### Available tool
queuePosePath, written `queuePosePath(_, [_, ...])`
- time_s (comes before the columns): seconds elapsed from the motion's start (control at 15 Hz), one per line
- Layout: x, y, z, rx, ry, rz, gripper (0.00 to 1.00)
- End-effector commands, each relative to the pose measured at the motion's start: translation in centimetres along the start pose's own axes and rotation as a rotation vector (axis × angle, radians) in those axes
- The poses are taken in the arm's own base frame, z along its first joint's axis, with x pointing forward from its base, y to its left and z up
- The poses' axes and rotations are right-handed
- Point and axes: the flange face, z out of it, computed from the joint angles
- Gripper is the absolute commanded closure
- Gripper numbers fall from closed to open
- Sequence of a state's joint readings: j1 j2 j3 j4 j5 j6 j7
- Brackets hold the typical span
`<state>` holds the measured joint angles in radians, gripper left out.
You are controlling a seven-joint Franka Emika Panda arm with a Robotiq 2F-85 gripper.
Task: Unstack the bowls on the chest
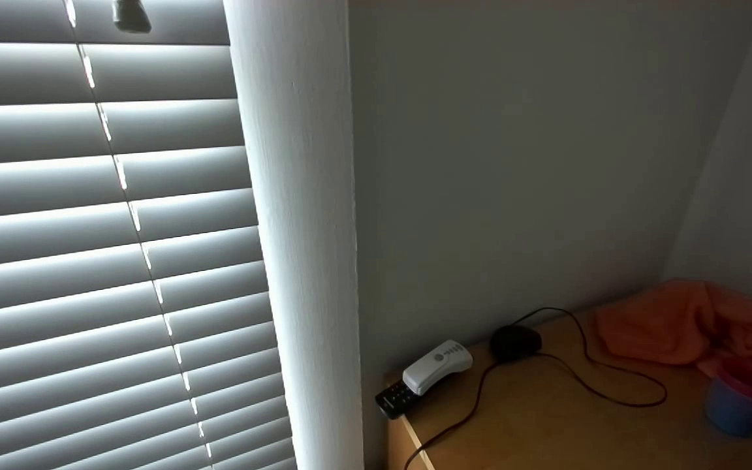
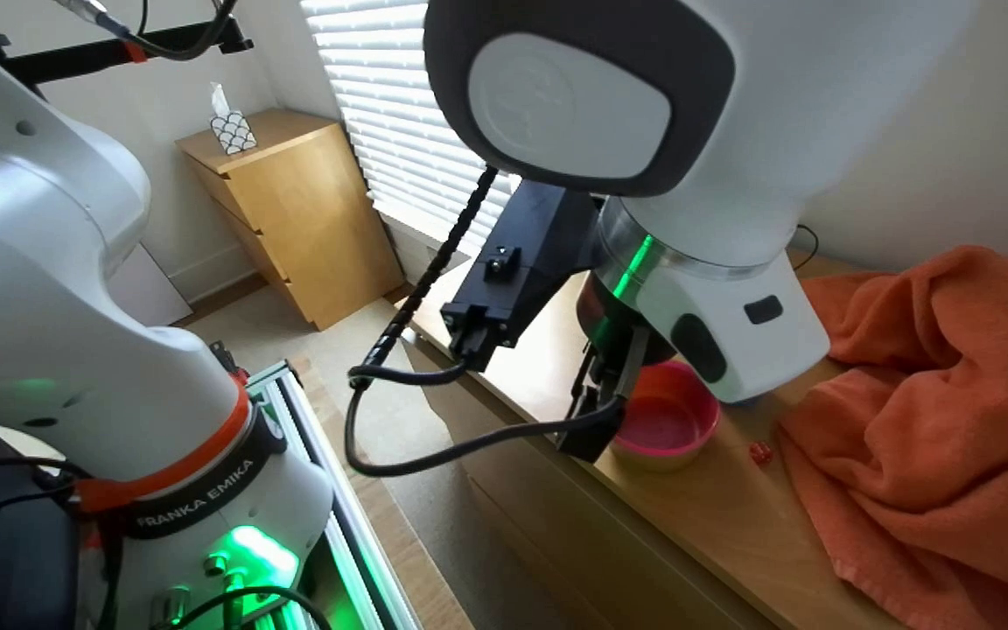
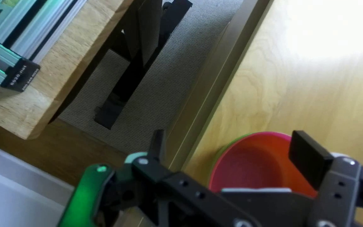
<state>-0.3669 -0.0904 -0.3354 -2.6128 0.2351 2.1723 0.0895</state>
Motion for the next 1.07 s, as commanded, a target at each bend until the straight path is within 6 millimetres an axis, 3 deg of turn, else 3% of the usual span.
queuePosePath(0.0, [2.9, -0.4, 0.9, 0.018, -0.011, 0.024, 0.00])
queuePosePath(0.27, [4.7, -0.9, 1.3, 0.030, -0.022, 0.055, 0.01])
queuePosePath(0.53, [6.2, -1.2, 1.8, 0.032, -0.032, 0.083, 0.15])
queuePosePath(0.6, [6.5, -1.2, 1.9, 0.030, -0.034, 0.088, 0.20])
queuePosePath(0.67, [6.7, -1.2, 2.1, 0.030, -0.037, 0.091, 0.35])
queuePosePath(0.87, [7.3, -1.1, 2.6, 0.024, -0.047, 0.105, 0.62])
queuePosePath(0.93, [7.5, -1.1, 2.7, 0.022, -0.050, 0.108, 0.62])
queuePosePath(1.0, [7.7, -1.0, 2.9, 0.021, -0.051, 0.112, 0.48])
